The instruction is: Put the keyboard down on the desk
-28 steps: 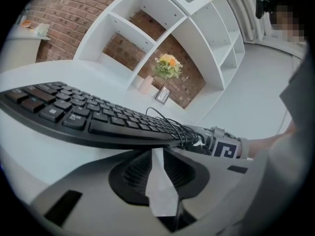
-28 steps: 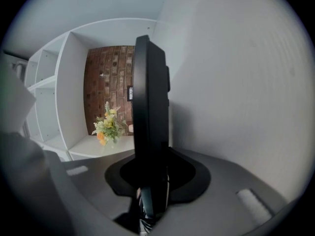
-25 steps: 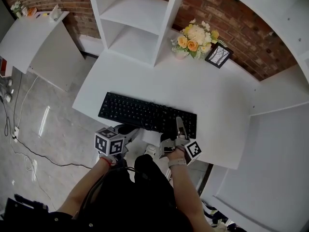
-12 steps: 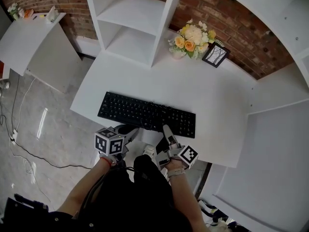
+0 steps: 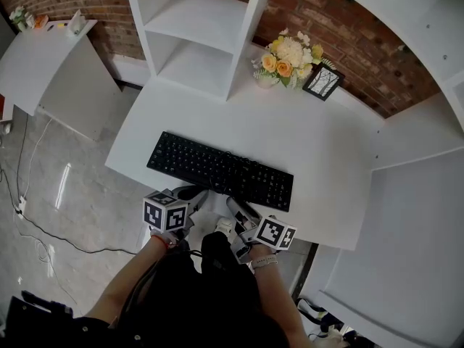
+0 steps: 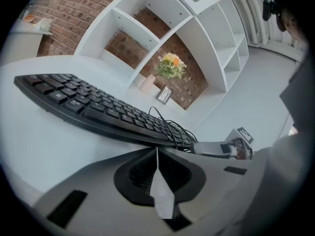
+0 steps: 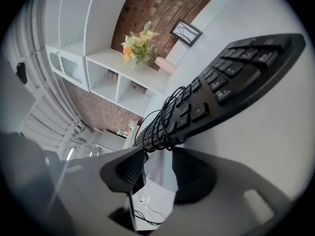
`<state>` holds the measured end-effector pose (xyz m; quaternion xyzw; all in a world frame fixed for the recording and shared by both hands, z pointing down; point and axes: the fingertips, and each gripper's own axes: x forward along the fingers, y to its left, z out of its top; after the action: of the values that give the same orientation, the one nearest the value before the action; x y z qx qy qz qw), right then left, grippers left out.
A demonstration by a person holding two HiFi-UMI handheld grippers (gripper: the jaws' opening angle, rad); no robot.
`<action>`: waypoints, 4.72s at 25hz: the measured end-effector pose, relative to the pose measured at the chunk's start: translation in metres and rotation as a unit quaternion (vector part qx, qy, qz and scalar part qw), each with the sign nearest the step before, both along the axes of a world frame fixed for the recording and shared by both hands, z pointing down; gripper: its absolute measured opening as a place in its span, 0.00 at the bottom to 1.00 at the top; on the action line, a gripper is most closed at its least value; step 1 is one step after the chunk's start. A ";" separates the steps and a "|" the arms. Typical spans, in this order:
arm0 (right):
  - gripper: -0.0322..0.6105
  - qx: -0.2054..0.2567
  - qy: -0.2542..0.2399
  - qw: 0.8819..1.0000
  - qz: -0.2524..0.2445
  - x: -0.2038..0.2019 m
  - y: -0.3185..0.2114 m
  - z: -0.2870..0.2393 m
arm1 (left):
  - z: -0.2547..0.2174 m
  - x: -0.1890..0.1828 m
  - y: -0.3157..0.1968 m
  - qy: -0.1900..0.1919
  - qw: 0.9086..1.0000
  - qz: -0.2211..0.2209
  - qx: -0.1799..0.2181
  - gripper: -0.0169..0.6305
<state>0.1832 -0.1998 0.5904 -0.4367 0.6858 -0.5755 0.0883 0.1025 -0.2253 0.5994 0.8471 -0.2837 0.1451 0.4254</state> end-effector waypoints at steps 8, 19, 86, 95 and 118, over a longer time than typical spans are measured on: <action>0.05 -0.022 -0.001 1.000 -0.005 -0.014 0.006 0.010 | 0.002 0.001 0.001 -0.010 1.000 0.003 -0.001 0.01; 0.05 -0.055 0.004 0.998 0.011 -0.015 0.005 0.025 | 0.012 -0.001 0.011 -0.021 1.000 0.003 -0.022 0.01; 0.05 0.447 0.381 0.809 0.023 0.015 -0.055 -0.246 | -0.247 -0.022 -0.077 0.048 0.921 -0.081 0.377 0.01; 0.05 0.450 0.385 0.805 0.034 0.015 -0.050 -0.258 | -0.259 -0.022 -0.068 0.057 0.917 -0.073 0.388 0.01; 0.05 0.439 0.388 0.808 0.067 -0.016 -0.021 -0.254 | -0.260 -0.053 -0.045 0.059 0.917 -0.047 0.391 0.01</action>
<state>0.1672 -0.2203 0.3361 -0.5835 0.8113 0.0116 0.0351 0.0493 -0.2705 0.3390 0.9385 -0.3320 -0.0478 0.0820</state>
